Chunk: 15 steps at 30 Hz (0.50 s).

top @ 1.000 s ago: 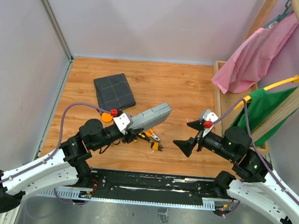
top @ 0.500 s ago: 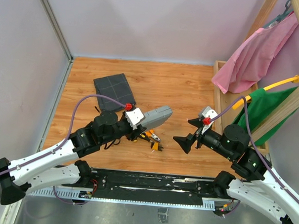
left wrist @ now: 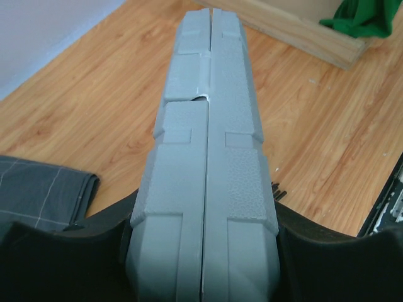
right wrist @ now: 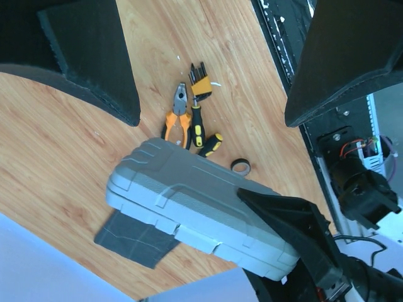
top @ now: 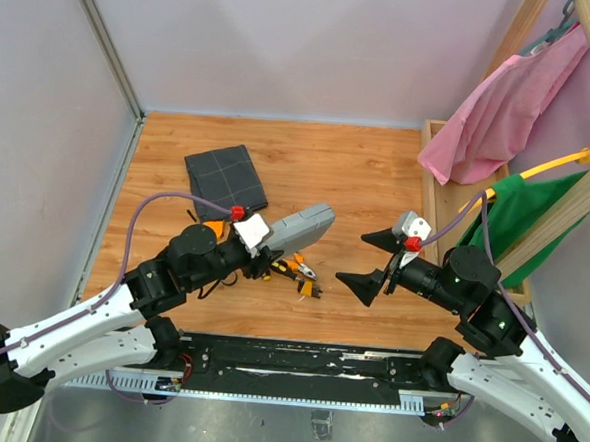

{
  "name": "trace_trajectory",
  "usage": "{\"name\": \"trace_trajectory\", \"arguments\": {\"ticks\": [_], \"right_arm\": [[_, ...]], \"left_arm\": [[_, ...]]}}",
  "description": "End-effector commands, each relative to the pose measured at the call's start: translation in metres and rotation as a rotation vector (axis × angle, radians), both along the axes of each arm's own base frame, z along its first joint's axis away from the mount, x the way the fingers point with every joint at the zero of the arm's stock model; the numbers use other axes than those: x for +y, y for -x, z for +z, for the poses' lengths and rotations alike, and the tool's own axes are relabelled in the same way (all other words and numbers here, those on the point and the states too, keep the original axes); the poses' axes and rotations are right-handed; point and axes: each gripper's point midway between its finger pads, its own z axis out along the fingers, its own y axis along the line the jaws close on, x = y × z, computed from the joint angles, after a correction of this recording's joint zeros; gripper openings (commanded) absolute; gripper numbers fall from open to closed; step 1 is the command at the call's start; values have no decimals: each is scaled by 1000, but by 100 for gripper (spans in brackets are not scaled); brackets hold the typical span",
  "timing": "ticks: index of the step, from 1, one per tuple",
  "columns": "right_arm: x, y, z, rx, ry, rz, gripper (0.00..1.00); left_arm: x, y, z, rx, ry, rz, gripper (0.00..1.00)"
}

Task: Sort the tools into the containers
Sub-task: Open the storage box at the center of the board.

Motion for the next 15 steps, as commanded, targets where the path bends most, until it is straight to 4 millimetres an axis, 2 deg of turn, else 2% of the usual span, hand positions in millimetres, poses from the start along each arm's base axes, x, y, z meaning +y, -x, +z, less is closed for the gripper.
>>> {"name": "trace_trajectory", "arguments": {"ticks": [1,7,15], "right_arm": [[14,21,27,-97,-44,153,99],[22,33,37,-183,-41,264,99],[35,56,46,-300,7,470,99]], "left_arm": [[-8,4,43,-121,143,-54,1],[-18,8,38,-164,75,-138,0],[-21,3,29,-357,-106,-231,0]]}}
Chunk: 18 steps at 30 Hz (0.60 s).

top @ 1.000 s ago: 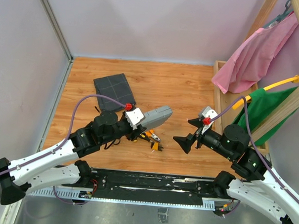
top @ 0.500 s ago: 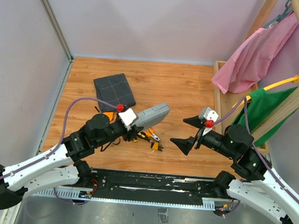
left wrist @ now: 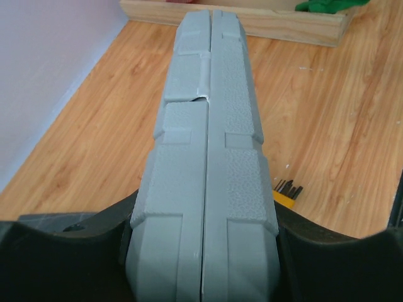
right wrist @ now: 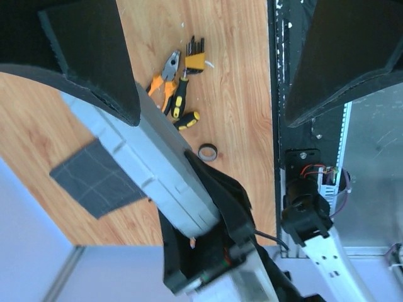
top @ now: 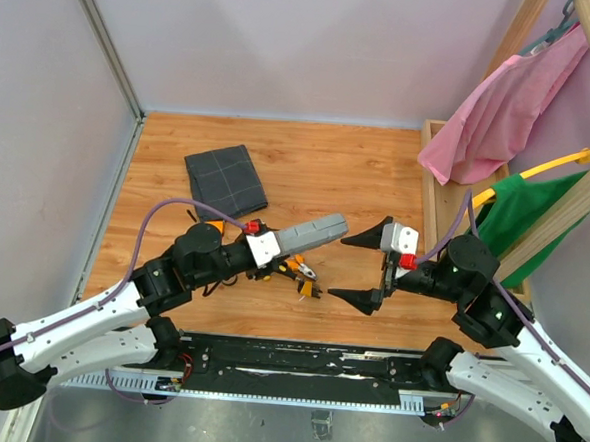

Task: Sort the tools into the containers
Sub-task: Open the storage box at the center of the board.

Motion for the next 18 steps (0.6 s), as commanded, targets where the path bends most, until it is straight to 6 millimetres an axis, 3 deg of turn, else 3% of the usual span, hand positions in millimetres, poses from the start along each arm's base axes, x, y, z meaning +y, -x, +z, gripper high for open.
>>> {"name": "trace_trajectory", "arguments": {"ticks": [1,10,18], "right_arm": [[9,25,25,-140,-21,187,99],[22,26,22,-179,23,274,99],[34,23,8,-156,81,332,98]], "left_arm": [[-5,-4,22,-236,-43,-80,0],[2,13,35,-684,-59,-192,0],[-4,11,29,-725,-116,-223,0]]}}
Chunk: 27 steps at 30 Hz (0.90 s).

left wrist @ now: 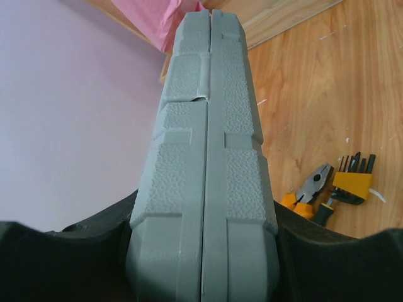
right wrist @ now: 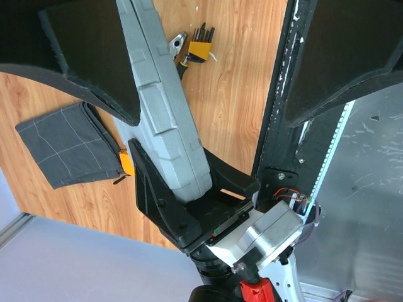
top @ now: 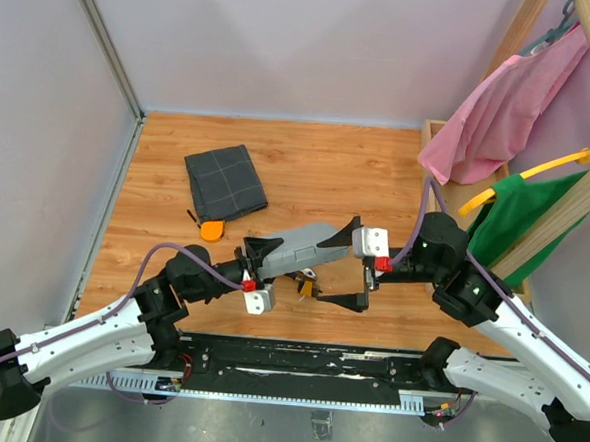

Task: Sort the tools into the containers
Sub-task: Open the storage box at the center of the board.

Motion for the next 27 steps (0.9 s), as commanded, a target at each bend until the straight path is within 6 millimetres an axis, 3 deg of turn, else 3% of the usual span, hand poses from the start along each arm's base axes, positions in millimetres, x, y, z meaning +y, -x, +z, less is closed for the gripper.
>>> {"name": "trace_trajectory", "arguments": {"ticks": [1,13,27], "right_arm": [[7,8,8,-29,5,76,98],[22,3,-8,16,67,128,99],[19,7,-21,44,120,154,99]], "left_arm": [[-6,0,45,-188,70,-40,0],[-6,-1,46,-304,8,-48,0],[-5,0,52,-358,0,-54,0]]}}
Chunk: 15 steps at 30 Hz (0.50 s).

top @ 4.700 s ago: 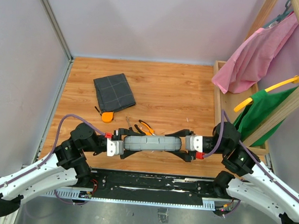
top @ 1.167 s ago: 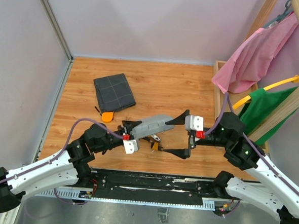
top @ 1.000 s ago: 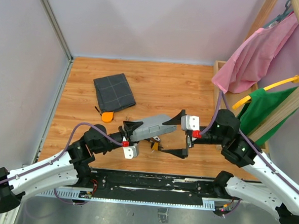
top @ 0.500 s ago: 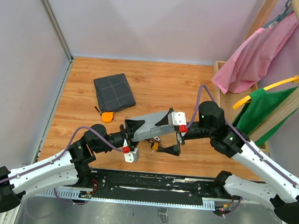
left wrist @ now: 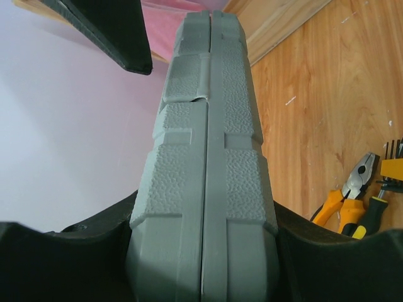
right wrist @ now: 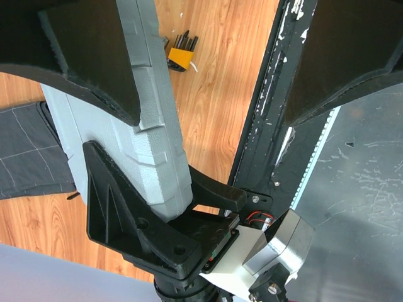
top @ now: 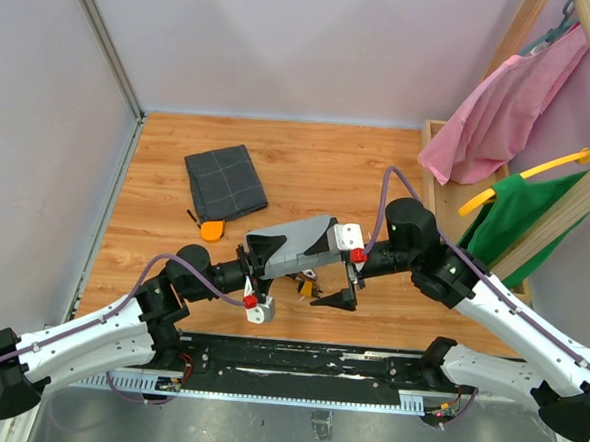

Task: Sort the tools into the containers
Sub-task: Open the storage box at the center of the board.

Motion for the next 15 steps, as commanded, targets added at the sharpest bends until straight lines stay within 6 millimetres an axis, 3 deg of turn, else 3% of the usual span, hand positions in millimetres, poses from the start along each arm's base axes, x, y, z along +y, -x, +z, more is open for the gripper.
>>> {"name": "trace_trajectory", "arguments": {"ticks": [1,15], "right_arm": [[1,6,12,-29,-16,39,99],[5,-4,9,-39,4,9,99]], "left_arm": [[0,2,38,-115,83,-13,0],[0,8,40,-112,102,-36,0]]}}
